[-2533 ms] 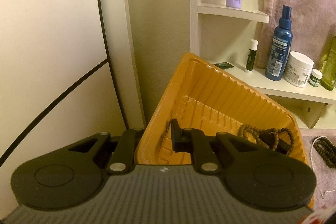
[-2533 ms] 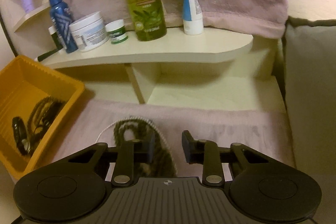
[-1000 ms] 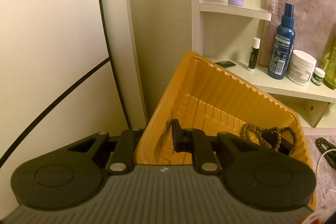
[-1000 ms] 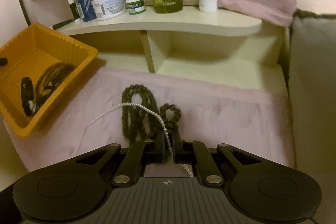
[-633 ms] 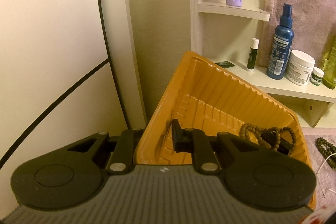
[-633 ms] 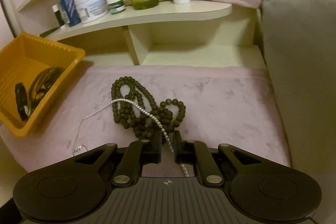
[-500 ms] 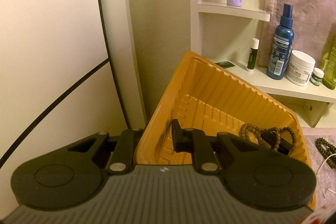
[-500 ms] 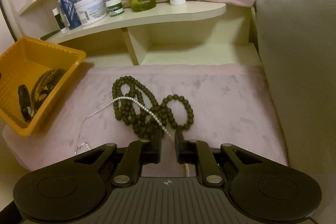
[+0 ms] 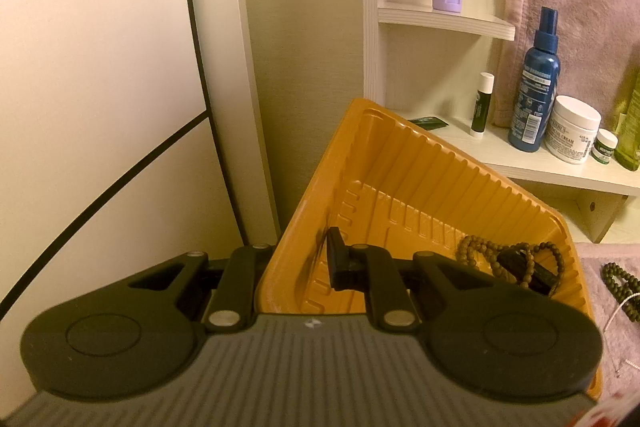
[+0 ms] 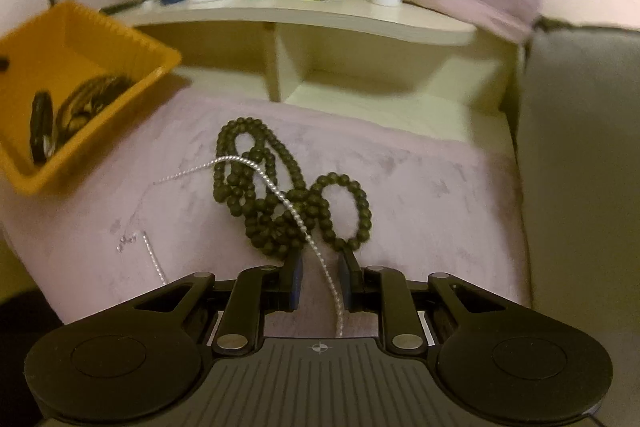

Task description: Organize jewelry

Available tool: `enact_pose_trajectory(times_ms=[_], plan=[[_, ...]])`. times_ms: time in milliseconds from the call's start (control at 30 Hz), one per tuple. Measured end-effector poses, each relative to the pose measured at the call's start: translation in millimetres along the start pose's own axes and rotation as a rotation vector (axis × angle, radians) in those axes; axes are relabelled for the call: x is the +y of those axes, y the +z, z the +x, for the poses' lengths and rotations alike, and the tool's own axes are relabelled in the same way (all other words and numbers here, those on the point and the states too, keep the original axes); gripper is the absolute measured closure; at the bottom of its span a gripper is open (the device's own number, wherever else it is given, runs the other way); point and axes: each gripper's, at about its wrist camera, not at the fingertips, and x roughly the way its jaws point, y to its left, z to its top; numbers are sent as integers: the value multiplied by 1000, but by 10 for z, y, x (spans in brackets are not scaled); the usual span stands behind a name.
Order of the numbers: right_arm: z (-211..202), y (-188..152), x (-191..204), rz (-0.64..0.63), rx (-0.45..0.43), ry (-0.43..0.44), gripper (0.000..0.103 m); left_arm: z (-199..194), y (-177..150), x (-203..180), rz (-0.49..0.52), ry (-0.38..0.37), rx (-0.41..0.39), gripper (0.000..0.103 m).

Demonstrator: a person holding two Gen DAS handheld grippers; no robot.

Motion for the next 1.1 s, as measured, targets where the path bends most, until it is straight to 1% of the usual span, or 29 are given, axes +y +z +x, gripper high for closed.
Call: enact_pose_trajectory(times_ms=[67, 267, 333, 433, 533, 833, 1100], plan=[[13, 14, -4, -16, 5, 1, 101, -2, -2, -3, 1, 0, -1, 89], [-43, 25, 38, -6, -7, 7, 101, -11, -4, 0, 3, 0, -3, 89], [-105, 57, 40, 18, -26, 21, 101, -14, -4, -1, 4, -1, -3, 89], [-259, 133, 15, 79, -75, 61, 101, -16, -4, 0, 5, -1, -4, 89], [-403, 241, 4, 110, -119, 88, 101, -28, -5, 2, 5, -4, -7, 89], [-637, 527, 121, 94, -195, 116, 101, -39, -15, 17, 5, -5, -10, 89], [-880, 860, 346, 47, -271, 173, 101, -43, -15, 34, -6, -14, -15, 90]])
